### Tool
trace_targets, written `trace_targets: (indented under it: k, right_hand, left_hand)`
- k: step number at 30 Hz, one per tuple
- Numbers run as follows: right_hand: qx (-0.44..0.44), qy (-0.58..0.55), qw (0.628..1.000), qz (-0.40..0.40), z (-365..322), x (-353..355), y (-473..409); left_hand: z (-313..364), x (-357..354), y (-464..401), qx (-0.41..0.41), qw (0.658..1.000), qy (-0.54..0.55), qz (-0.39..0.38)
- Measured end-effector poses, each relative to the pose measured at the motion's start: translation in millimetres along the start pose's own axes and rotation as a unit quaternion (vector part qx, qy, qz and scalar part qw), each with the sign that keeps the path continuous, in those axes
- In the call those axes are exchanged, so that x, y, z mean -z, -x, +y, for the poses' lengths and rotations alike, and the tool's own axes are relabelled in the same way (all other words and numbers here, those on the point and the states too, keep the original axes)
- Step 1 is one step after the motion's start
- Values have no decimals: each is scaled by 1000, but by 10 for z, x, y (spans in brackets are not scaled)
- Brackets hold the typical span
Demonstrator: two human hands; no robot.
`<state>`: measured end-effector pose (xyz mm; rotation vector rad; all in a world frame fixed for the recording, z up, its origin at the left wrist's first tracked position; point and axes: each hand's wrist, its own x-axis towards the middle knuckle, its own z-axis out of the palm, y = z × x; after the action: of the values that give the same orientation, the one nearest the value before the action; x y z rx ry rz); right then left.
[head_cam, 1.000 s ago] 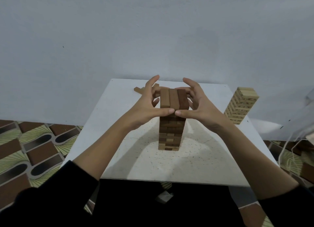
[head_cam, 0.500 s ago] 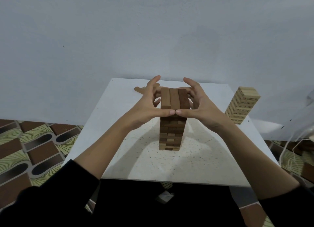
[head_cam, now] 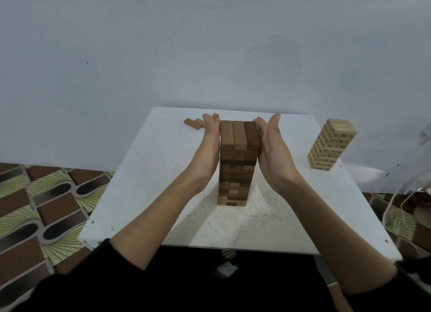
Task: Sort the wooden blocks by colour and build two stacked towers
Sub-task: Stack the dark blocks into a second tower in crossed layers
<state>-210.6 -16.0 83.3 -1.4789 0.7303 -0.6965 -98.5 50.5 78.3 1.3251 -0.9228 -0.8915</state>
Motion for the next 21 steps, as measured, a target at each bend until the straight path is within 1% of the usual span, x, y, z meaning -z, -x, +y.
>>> trace_targets:
  k: [1,2,5,6,9,12,17,21]
  right_hand:
    - [1,-4,1000,1,-17,-1,19]
    - [8,-10,1000,3,-32,-5,35]
    - [14,-48,999,-5,-54,-27,58]
    - [15,-53,998,-7,-61,-35,56]
    - [19,-44,999,-14,-30,-47,34]
    - [13,-37,999,-16,-35,-58,50]
    - [21,-33,999,-15,-30,-43,32]
    - [18,-51,998,-12,9,-17,3]
  left_hand:
    - [18,-19,12,14,999,43,-24]
    - [9,-32,6,23,998,44,-28]
    - [9,-48,-14,9,999,41,-33]
    - [22,-53,8,8,999,30,-27]
    - [-11,-42,-17,8,998,38,-46]
    - [6,-43,-2,15,998,41,-34]
    - [-8,-42,-4,17,998,37,-38]
    - [-61,11,-30,7,999,31,-28]
